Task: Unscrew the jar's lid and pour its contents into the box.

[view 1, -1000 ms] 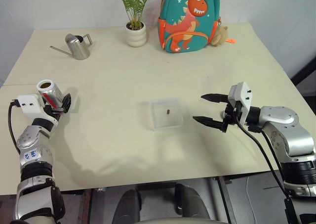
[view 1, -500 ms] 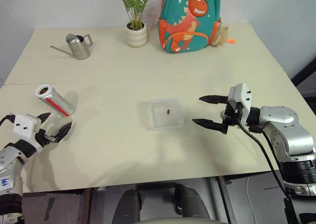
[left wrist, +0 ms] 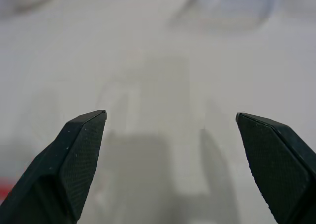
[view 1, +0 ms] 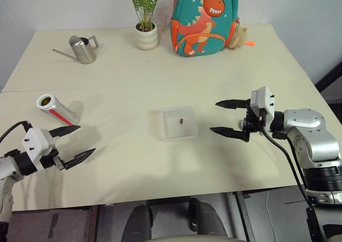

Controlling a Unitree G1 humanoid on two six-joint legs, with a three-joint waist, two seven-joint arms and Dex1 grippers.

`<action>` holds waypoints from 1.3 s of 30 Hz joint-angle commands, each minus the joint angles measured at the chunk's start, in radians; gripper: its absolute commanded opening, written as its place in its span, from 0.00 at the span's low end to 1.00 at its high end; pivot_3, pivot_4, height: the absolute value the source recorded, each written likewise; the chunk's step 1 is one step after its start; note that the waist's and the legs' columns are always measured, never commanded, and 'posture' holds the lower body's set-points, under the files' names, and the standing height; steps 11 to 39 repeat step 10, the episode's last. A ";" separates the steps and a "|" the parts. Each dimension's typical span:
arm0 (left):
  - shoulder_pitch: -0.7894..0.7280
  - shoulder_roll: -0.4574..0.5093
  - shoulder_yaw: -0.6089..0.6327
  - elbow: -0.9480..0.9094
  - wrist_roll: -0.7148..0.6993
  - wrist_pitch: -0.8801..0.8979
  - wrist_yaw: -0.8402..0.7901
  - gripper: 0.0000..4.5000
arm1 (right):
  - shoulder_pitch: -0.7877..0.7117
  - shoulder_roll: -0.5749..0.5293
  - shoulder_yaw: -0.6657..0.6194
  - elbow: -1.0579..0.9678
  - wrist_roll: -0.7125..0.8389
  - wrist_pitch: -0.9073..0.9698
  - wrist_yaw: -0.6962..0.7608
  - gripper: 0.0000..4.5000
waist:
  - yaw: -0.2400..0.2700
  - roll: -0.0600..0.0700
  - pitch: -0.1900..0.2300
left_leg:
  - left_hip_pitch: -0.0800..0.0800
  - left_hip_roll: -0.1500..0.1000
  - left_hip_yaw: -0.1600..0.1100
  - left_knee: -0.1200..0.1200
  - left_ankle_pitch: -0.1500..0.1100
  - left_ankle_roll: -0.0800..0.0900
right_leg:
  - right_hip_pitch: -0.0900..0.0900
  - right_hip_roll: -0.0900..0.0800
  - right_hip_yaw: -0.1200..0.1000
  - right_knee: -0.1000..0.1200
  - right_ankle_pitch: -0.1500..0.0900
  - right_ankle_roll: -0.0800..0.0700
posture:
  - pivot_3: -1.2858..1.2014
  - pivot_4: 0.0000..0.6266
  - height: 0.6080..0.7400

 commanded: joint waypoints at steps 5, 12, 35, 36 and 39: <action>-0.111 -0.016 -0.100 -0.082 -0.022 0.073 -0.038 1.00 | -0.016 -0.037 -0.023 -0.026 0.032 0.021 0.026 1.00 | -0.003 0.000 0.000 | 0.001 0.001 0.000 -0.001 0.000 0.000 | 0.000 0.002 0.000 0.000 0.000 0.000 | 0.52 0.24 1.00; -0.203 -0.034 -0.148 -0.046 -0.004 0.088 -0.049 1.00 | -0.005 -0.042 -0.038 -0.062 0.053 0.054 0.012 1.00 | -0.001 0.000 0.000 | 0.000 0.002 0.000 -0.001 0.000 0.000 | 0.000 0.003 0.000 0.001 0.000 -0.001 | 0.52 0.24 1.00; -0.203 -0.034 -0.148 -0.046 -0.004 0.088 -0.049 1.00 | -0.005 -0.042 -0.038 -0.062 0.053 0.054 0.012 1.00 | -0.001 0.000 0.000 | 0.000 0.002 0.000 -0.001 0.000 0.000 | 0.000 0.003 0.000 0.001 0.000 -0.001 | 0.52 0.24 1.00; -0.203 -0.034 -0.148 -0.046 -0.004 0.088 -0.049 1.00 | -0.005 -0.042 -0.038 -0.062 0.053 0.054 0.012 1.00 | -0.001 0.000 0.000 | 0.000 0.002 0.000 -0.001 0.000 0.000 | 0.000 0.003 0.000 0.001 0.000 -0.001 | 0.52 0.24 1.00; -0.203 -0.034 -0.148 -0.046 -0.004 0.088 -0.049 1.00 | -0.005 -0.042 -0.038 -0.062 0.053 0.054 0.012 1.00 | -0.001 0.000 0.000 | 0.000 0.002 0.000 -0.001 0.000 0.000 | 0.000 0.003 0.000 0.001 0.000 -0.001 | 0.52 0.24 1.00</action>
